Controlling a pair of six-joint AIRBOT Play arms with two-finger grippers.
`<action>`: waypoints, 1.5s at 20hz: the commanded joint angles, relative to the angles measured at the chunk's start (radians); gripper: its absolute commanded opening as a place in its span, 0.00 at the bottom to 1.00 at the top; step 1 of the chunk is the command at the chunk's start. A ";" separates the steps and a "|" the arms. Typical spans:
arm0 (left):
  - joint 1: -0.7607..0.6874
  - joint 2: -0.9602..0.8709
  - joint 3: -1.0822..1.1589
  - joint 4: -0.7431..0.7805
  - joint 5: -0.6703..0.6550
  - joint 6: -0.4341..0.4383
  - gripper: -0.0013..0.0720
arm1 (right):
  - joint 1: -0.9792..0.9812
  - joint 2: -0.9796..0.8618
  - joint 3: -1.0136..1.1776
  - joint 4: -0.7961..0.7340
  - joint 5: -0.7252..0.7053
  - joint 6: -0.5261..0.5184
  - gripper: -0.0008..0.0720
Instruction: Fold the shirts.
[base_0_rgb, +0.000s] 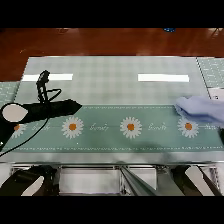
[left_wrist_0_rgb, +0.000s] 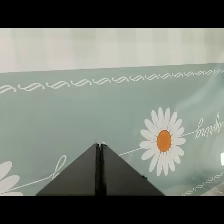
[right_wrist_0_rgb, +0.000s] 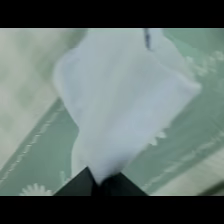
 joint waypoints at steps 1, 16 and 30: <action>-0.001 -0.001 0.000 0.001 0.013 0.001 0.04 | -0.149 0.135 -0.213 -0.323 0.027 0.018 0.05; 0.176 -0.245 0.667 0.010 -0.079 0.183 0.04 | 0.211 -0.007 -0.053 0.563 -0.500 -0.154 0.05; 0.008 -0.452 0.534 0.518 -0.193 -0.208 0.04 | 1.078 -0.373 -0.030 -0.449 -0.467 0.111 0.05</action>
